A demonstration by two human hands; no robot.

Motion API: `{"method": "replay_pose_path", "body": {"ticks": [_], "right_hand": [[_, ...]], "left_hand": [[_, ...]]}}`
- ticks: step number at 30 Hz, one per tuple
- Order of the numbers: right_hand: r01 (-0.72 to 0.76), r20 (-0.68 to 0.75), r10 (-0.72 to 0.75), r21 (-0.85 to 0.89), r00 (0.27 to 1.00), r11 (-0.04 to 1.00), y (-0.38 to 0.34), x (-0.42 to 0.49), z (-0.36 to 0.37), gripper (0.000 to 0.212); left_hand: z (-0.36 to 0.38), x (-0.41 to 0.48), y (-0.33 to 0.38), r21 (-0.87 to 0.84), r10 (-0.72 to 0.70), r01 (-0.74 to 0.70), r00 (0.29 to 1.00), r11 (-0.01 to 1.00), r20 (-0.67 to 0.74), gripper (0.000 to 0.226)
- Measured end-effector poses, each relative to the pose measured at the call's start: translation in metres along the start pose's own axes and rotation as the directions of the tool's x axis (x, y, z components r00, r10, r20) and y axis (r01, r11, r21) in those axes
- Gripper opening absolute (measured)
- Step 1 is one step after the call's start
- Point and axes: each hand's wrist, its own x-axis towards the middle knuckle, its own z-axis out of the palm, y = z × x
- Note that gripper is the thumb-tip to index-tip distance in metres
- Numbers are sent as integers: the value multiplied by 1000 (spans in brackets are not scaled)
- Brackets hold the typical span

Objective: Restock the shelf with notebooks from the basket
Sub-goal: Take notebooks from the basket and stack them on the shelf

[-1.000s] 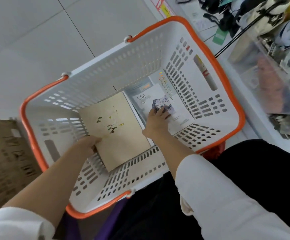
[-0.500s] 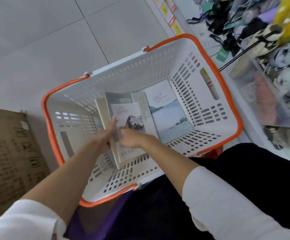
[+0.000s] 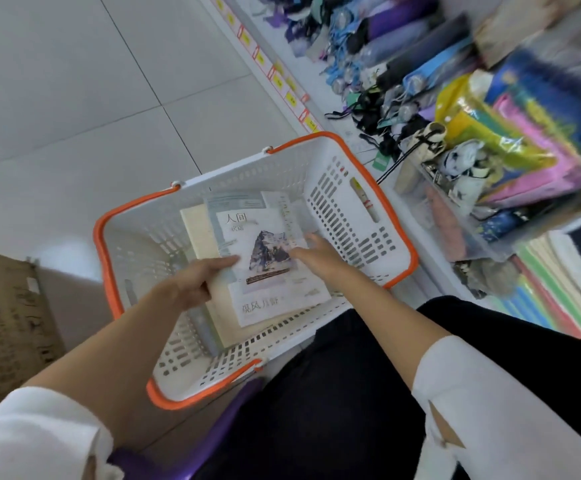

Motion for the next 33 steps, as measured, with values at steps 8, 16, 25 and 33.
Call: {"method": "replay_pose_path", "body": {"ticks": [8,16,25,33], "right_hand": [[-8,-2,9,227,1000,974,-25,-70,-91,72],[185,-250,-132,200,959,962,-35,-156,-147,52],[395,-456,-308,107,835,912,-39,-259,-208,63],[604,-730,-399,23,554,797,-53,-350,-257,56]], "left_hand": [[70,-44,43,-49,85,-77,978,996,189,34],[177,-87,69,61,219,-245,933,968,286,35],[275,-150,112,181,414,-494,841,851,350,37],[362,-215,139,156,418,-574,731,804,539,32]]}}
